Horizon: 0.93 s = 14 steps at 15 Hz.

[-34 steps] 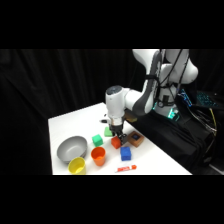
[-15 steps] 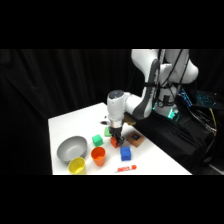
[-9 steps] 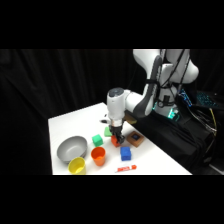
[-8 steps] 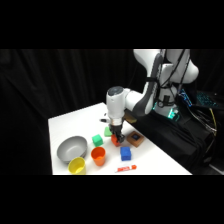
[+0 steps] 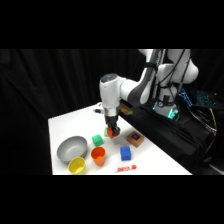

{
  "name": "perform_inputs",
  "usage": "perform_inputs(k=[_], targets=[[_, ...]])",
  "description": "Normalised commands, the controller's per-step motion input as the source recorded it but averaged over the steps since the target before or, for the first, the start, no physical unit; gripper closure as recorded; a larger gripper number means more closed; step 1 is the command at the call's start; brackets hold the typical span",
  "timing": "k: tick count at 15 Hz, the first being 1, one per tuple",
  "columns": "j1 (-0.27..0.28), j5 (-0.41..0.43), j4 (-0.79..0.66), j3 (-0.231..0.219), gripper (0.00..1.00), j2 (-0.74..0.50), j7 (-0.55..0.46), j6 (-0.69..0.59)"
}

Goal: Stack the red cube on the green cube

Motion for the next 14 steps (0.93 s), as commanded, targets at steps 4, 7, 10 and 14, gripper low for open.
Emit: perform_inputs(k=[4,7,10,14], targets=[[-0.162,0.004,0.27,0.063,0.77,-0.01,-0.10,-0.23],[-0.164,0.068,0.31,0.071,0.77,0.07,-0.18,-0.21],[-0.177,0.155,0.36,0.092,0.77,0.17,-0.26,-0.19],[-0.172,0.198,0.39,0.112,0.77,0.26,-0.28,-0.17]])
